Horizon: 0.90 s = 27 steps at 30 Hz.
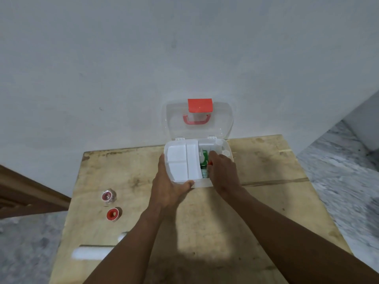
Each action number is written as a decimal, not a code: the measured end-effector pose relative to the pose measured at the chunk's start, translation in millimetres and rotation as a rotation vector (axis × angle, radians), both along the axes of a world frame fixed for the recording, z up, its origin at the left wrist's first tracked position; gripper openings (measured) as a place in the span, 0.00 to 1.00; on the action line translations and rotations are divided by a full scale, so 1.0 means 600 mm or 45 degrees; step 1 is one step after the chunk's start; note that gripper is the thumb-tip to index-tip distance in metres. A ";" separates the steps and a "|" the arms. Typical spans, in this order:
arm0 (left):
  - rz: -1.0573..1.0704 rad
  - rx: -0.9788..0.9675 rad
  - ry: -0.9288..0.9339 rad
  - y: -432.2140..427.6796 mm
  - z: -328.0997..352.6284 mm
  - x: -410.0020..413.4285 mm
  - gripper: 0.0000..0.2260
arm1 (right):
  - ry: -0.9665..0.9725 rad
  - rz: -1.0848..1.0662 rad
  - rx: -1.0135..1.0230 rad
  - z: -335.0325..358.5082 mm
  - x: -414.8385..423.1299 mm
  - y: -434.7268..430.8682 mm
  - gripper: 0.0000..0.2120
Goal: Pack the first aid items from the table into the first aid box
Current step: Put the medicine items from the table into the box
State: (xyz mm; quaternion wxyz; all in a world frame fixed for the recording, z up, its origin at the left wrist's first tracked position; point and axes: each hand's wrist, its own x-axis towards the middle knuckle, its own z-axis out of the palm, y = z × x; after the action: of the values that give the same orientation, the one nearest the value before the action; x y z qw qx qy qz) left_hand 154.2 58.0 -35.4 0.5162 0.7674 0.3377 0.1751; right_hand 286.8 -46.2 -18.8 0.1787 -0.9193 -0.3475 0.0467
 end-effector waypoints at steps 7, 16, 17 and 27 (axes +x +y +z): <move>0.007 -0.004 -0.016 0.001 -0.005 -0.004 0.44 | 0.134 -0.057 -0.145 0.007 0.010 0.023 0.08; -0.010 -0.014 -0.058 0.000 -0.006 -0.004 0.42 | 0.028 0.012 -0.146 0.012 0.004 0.014 0.11; -0.013 -0.014 -0.064 0.000 -0.006 -0.003 0.42 | -0.003 0.040 -0.177 0.012 0.006 0.012 0.12; -0.021 -0.019 -0.108 0.000 -0.006 -0.010 0.40 | -0.157 0.002 0.042 0.038 -0.005 -0.038 0.05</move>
State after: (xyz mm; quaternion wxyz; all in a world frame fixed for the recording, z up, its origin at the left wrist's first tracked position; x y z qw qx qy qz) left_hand 148.3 57.9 -38.8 0.5372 0.7581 0.3105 0.2008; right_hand 284.1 -68.9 3.9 0.1721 -0.9170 -0.3594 -0.0155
